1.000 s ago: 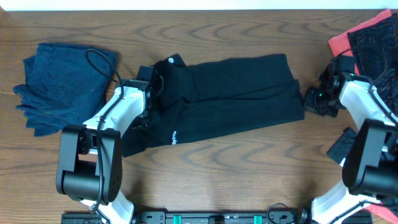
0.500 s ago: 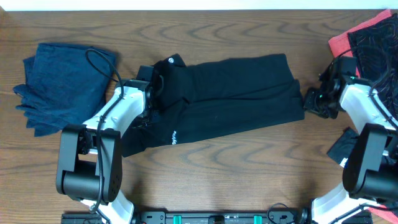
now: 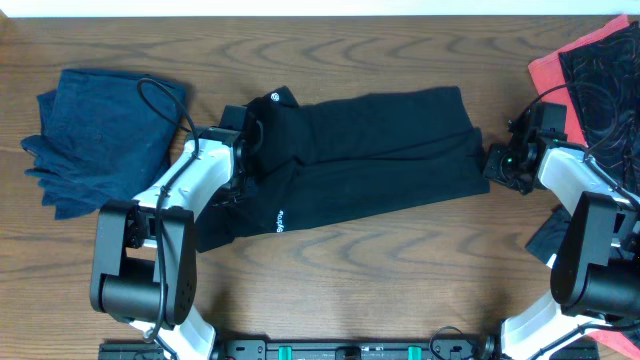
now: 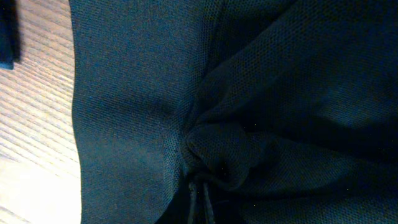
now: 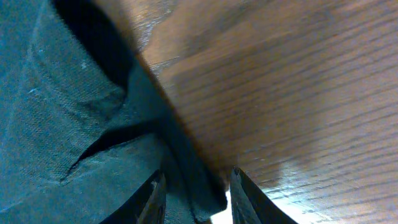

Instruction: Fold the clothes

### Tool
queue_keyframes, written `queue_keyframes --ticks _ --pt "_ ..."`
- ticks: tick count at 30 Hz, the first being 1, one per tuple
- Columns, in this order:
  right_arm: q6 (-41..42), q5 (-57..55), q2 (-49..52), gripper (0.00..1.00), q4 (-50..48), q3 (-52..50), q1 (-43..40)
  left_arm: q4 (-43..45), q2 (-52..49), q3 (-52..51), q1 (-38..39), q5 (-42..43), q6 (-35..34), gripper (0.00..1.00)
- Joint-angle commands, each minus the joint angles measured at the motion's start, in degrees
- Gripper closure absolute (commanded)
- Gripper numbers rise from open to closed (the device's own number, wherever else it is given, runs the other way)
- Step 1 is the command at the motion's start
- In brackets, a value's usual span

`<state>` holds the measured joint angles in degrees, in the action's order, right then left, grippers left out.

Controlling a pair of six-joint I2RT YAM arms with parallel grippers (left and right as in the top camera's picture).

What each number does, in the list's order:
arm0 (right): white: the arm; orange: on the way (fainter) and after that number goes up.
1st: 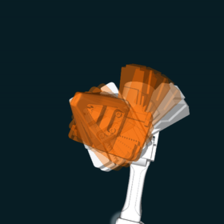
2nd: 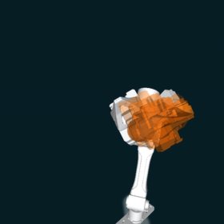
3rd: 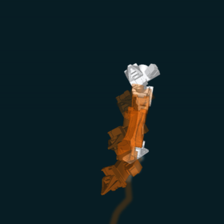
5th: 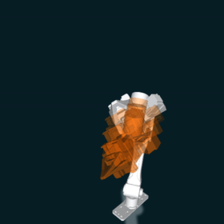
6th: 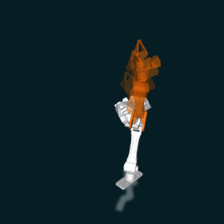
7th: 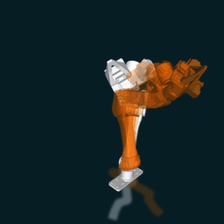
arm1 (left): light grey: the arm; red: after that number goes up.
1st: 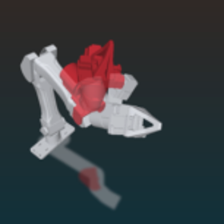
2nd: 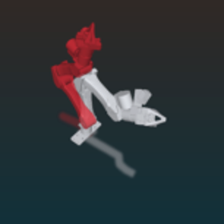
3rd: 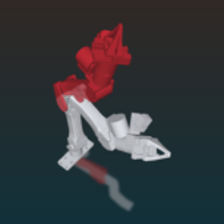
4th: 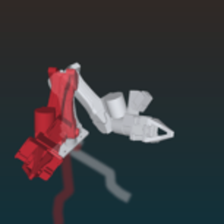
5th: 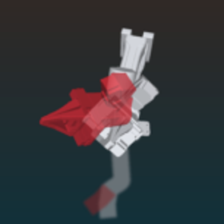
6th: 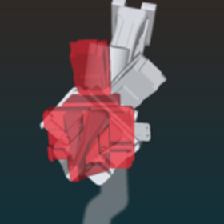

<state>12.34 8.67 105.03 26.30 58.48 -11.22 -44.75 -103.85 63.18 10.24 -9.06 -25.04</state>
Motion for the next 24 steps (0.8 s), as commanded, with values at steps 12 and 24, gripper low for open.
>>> queue_keyframes --ticks 12,24 --pt "-2.1 2.75 0.96 0.99 6.25 -1.86 1.11 0.04 -0.72 -0.33 -0.31 -1.09 0.79 0.94" --pt "14.01 -20.35 -3.43 0.99 19.98 -1.86 1.07 -4.22 -0.72 -0.33 -0.31 -1.09 3.65 0.94"
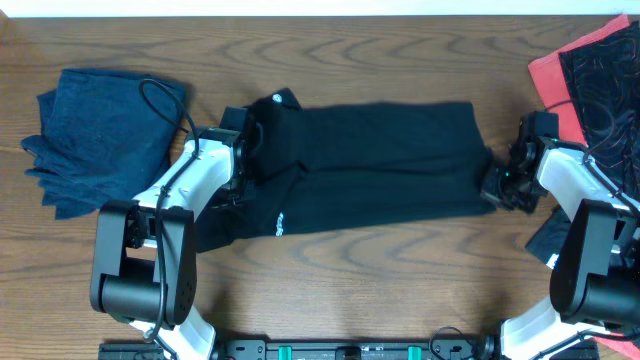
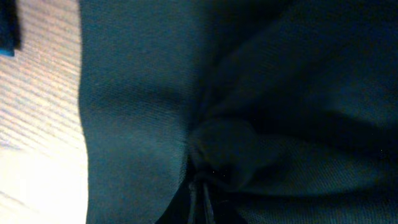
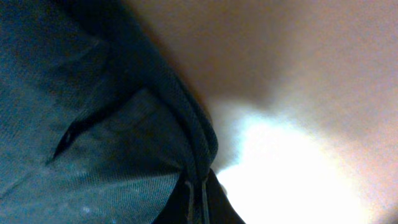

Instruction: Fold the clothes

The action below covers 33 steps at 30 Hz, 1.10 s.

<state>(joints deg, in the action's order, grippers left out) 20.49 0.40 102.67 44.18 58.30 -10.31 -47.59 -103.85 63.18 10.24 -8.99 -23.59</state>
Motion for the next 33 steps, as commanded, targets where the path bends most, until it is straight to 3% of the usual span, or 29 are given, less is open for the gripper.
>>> queue_keyframes --ticks 1,8,13,14,15,16,17,18,21,27,33 --pt "6.64 -13.16 -2.1 0.98 3.61 -1.68 0.2 -2.19 -0.72 -0.33 -0.31 -1.16 2.64 0.94" --pt "7.3 -14.14 -7.98 0.99 10.34 -1.79 0.2 -5.75 0.13 -0.33 -0.24 -1.16 3.5 0.94" --pt "7.1 -14.12 -9.38 0.98 9.44 -1.79 0.2 -5.03 0.85 -0.33 -0.26 -1.16 3.48 0.94" --pt "7.1 -14.12 -9.6 0.89 8.92 -1.79 0.2 -4.83 0.85 -0.33 -0.26 -1.16 3.45 0.94" --pt "7.1 -14.12 -9.81 0.73 8.72 -1.77 0.2 -4.76 0.85 -0.33 -0.26 -1.16 3.45 0.94" --pt "7.1 -14.12 -9.99 0.53 8.57 -1.77 0.2 -4.7 0.87 -0.33 -0.26 -1.16 3.45 0.94" --pt "7.1 -14.1 -10.12 0.24 8.52 -1.77 0.2 -4.66 0.87 -0.33 -0.26 -1.16 3.45 0.94" --pt "7.1 -14.1 -10.12 0.15 8.5 -1.77 0.2 -4.61 0.87 -0.33 -0.26 -1.16 3.45 0.94" --pt "6.88 -13.81 -10.12 0.19 7.8 -1.77 0.2 -4.2 0.87 -0.33 -0.26 -1.16 3.43 0.94" --pt "-2.32 -2.1 -10.1 0.51 3.08 -1.79 0.22 -3.52 0.87 -0.33 -0.26 -1.14 3.41 0.94" --pt "-5.66 4.17 -9.68 0.57 0.79 -1.95 0.26 -3.54 0.87 -0.33 -0.26 -1.14 3.41 0.94"
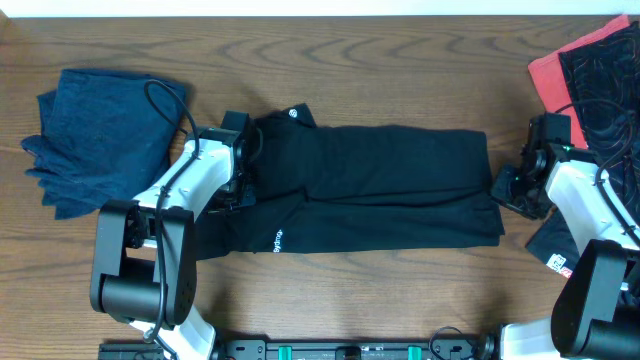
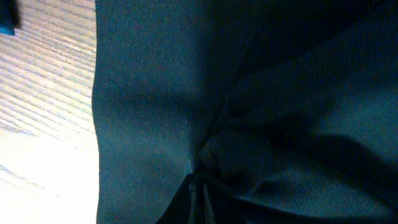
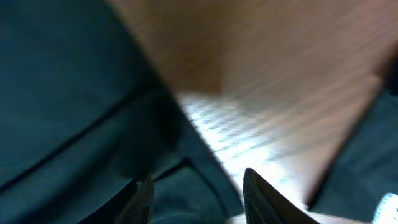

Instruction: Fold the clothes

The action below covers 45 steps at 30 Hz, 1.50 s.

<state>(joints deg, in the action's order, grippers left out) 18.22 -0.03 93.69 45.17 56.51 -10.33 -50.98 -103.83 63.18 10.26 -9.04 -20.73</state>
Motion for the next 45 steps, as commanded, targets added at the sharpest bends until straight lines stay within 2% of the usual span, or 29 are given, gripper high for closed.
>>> queue_keyframes --ticks 1,10,11,14,16,22,31,32,33,34,37,41,45 --pt "-3.85 4.7 -0.44 0.57 -0.28 -0.33 0.28 -0.15 0.85 -0.33 -0.28 -1.09 0.55 0.94" --pt "-7.13 10.54 1.18 0.58 -5.86 -4.48 0.66 0.07 0.85 -0.33 -0.28 -1.09 0.55 0.94" --pt "-7.21 11.06 1.18 0.61 -7.17 -5.05 0.66 0.07 0.85 -0.33 -0.28 -1.09 0.55 0.94" --pt "-7.17 11.08 1.18 0.88 -10.82 -6.47 0.68 0.07 0.85 -0.33 -0.28 -1.09 0.55 0.94" --pt "-7.19 11.08 1.18 0.99 -11.87 -6.71 0.68 0.07 0.85 -0.33 -0.28 -1.09 0.55 0.94" --pt "-9.11 15.85 1.18 0.99 -15.76 -6.71 0.66 0.26 0.85 -0.33 -0.28 -1.09 0.55 0.94" --pt "-5.6 16.79 1.18 0.99 -29.35 -6.71 0.66 0.31 0.85 -0.33 -0.28 -1.09 0.55 0.94" --pt "-5.6 16.79 1.18 0.94 -29.86 -6.71 0.66 0.31 0.85 -0.33 -0.28 -1.09 0.55 0.94" --pt "-5.6 16.76 1.18 0.82 -30.01 -6.71 0.66 0.31 0.85 -0.33 -0.28 -1.09 0.55 0.94" --pt "-5.62 16.76 1.18 0.75 -29.97 -6.71 0.66 0.31 0.85 -0.33 -0.28 -1.09 0.55 0.94" --pt "-5.66 16.33 1.18 0.68 -28.92 -6.71 0.66 0.28 0.85 -0.33 -0.28 -1.09 0.55 0.94" --pt "-5.68 16.15 1.18 0.7 -27.63 -6.71 0.66 0.31 1.42 -0.31 -0.28 -1.09 0.55 0.94" --pt "-6.75 16.11 1.18 0.84 -25.79 -6.69 0.66 1.16 4.81 -0.28 -0.28 -1.11 0.59 0.94"
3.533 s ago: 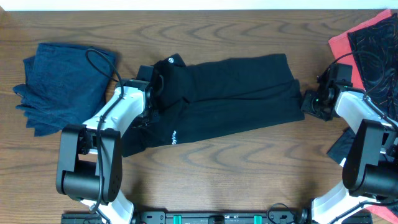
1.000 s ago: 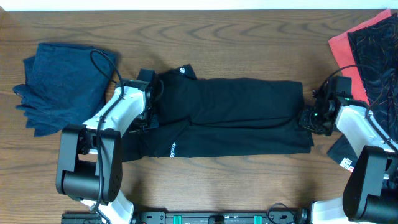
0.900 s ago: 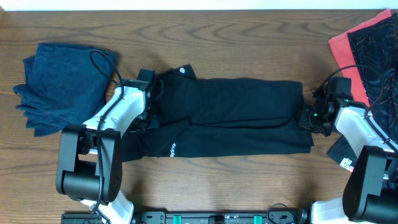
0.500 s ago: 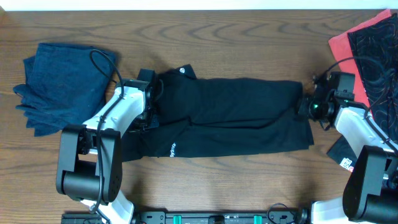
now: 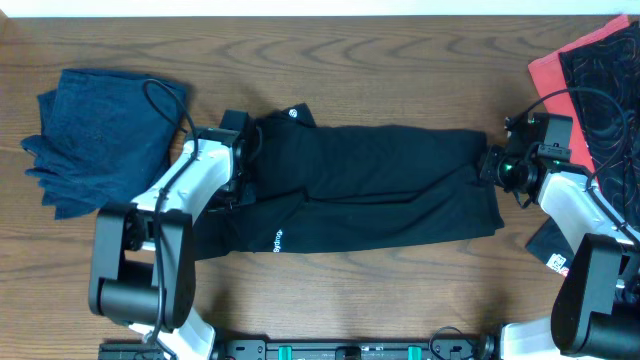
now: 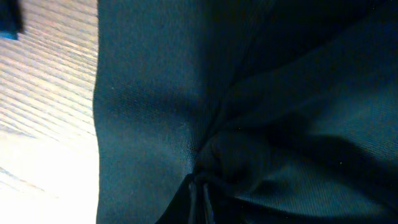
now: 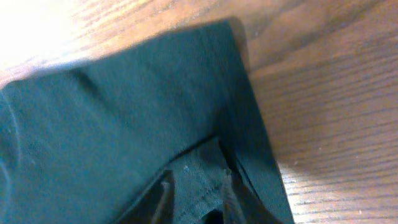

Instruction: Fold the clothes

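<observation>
Black pants (image 5: 380, 190) lie stretched left to right across the middle of the table, with a small white logo near the left end. My left gripper (image 5: 240, 165) is shut on a bunched pinch of the black fabric (image 6: 217, 155) at the waist end; its jaws are pressed together at the bottom of the left wrist view (image 6: 200, 200). My right gripper (image 5: 495, 165) sits over the upper right corner of the pants. It is open (image 7: 196, 186), with its fingers (image 7: 165, 186) spread and dark fabric lying between them.
A crumpled dark blue garment (image 5: 100, 135) lies at the far left. A red cloth with a black patterned piece (image 5: 590, 65) sits at the back right corner. A small dark item with a white tag (image 5: 550, 245) lies beside the right arm.
My right gripper moved from beside the lower right hem up and left onto the pants' upper right corner, still open. The left gripper keeps its hold in the same place.
At first the pants lay slanted and rumpled, left gripper pinching the waist, right gripper open at the leg end. Then the right gripper was shut on the hem and the pants lay straighter. Later they were stretched flat with the right gripper open; now it straddles the upper corner.
</observation>
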### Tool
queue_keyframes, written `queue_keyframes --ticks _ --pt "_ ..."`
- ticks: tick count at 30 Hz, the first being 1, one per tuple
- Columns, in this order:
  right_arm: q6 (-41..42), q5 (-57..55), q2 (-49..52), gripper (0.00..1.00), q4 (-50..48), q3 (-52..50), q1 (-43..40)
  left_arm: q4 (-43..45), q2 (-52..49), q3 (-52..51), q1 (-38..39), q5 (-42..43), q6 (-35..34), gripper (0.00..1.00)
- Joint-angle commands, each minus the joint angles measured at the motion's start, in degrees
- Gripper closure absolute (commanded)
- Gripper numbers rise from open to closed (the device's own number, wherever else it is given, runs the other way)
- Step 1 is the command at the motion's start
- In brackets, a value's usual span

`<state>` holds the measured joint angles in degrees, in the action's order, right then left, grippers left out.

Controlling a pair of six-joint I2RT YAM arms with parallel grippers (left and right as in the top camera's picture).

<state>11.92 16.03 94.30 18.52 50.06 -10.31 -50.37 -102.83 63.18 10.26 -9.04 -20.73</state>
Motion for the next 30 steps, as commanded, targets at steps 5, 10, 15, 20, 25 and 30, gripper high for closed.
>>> queue_keyframes --ticks 5,10,15,20,25,30 --pt "-0.39 -4.22 0.57 0.87 10.58 -0.26 0.63 2.27 8.13 -0.28 -0.33 -1.11 0.55 0.94" --pt "-0.42 -5.55 0.57 0.83 17.27 -0.74 0.63 2.29 8.96 -0.28 -0.33 -1.11 0.55 0.77" --pt "-0.39 -8.57 0.57 0.82 17.75 -3.89 0.63 2.25 8.96 -0.28 -0.33 -1.09 0.55 0.53" --pt "0.9 -14.25 0.57 0.84 18.84 -6.4 0.57 2.05 8.96 -0.28 -0.33 -1.09 0.52 0.45" --pt "10.93 -24.41 0.42 0.94 24.5 -6.54 0.31 4.42 9.01 -0.26 -0.33 -1.09 0.59 0.36" --pt "16.0 -27.45 -1.46 0.94 27.8 -6.54 0.02 13.33 9.05 0.52 -0.35 0.83 0.59 0.16"
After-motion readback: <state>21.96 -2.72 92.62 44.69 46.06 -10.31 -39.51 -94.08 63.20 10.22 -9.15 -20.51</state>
